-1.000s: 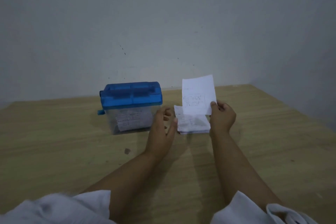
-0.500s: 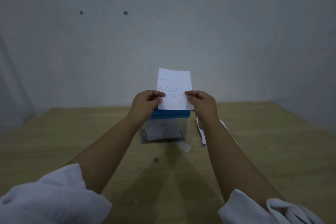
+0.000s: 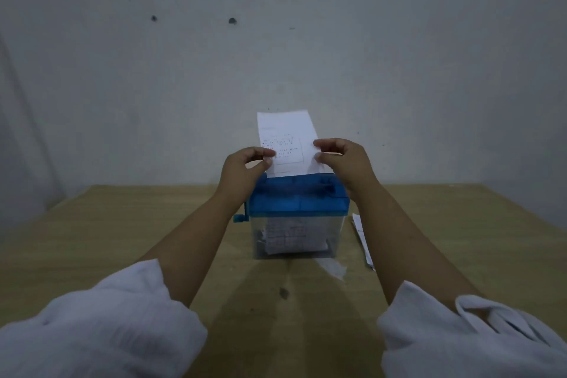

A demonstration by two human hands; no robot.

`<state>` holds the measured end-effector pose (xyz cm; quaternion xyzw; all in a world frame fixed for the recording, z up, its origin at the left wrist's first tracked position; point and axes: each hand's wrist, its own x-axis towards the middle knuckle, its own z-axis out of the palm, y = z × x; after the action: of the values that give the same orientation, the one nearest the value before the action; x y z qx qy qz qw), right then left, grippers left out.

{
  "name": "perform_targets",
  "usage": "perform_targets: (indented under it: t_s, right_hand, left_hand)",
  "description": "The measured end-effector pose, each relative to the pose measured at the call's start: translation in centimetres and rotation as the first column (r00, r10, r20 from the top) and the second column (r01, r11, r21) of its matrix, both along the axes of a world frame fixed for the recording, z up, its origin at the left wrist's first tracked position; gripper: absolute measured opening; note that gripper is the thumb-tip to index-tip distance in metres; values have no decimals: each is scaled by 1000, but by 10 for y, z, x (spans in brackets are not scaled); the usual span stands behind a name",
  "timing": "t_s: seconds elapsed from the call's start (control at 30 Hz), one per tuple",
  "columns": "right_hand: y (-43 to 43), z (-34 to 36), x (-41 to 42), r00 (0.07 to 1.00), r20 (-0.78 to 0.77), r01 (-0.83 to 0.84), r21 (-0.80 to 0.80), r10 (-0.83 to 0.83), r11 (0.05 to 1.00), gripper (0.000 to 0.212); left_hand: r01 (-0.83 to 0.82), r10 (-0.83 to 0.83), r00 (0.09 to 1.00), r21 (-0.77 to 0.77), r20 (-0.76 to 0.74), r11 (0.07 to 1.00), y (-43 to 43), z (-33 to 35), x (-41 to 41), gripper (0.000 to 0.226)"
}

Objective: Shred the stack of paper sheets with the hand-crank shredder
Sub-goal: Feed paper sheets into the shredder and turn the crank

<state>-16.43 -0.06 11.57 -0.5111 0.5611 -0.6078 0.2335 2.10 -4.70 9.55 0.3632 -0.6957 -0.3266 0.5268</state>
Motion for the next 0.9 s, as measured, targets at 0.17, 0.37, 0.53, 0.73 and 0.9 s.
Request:
perform_targets:
  t_s: [0.17,0.37,0.53,0.73,0.9]
  right_hand:
    - [-2,-12,-2,1000,10,15,-45,-15,999,35]
    - [2,-19,-14,998,-35,-58,21,58,998,43]
    - [2,-27,-16,997,-76,-12,104,20,995,16]
    - [4,-36,-8,998,59,-42,148,33,988,15]
    - [12,-36,-3,996,87,-37,146,24,989,16]
  left_hand:
    - [32,-31,995,-7,95,999,-9,-8,3,13]
    - [69,-64,976,-17,209,997,-11,-9,10,13]
    - [120,-128,960,47,250,992,-11,-5,7,15]
    - [141,-165,964,126,209,982,-9,-4,7,14]
    - [148,-182,962,171,203,974,0,0,13,13]
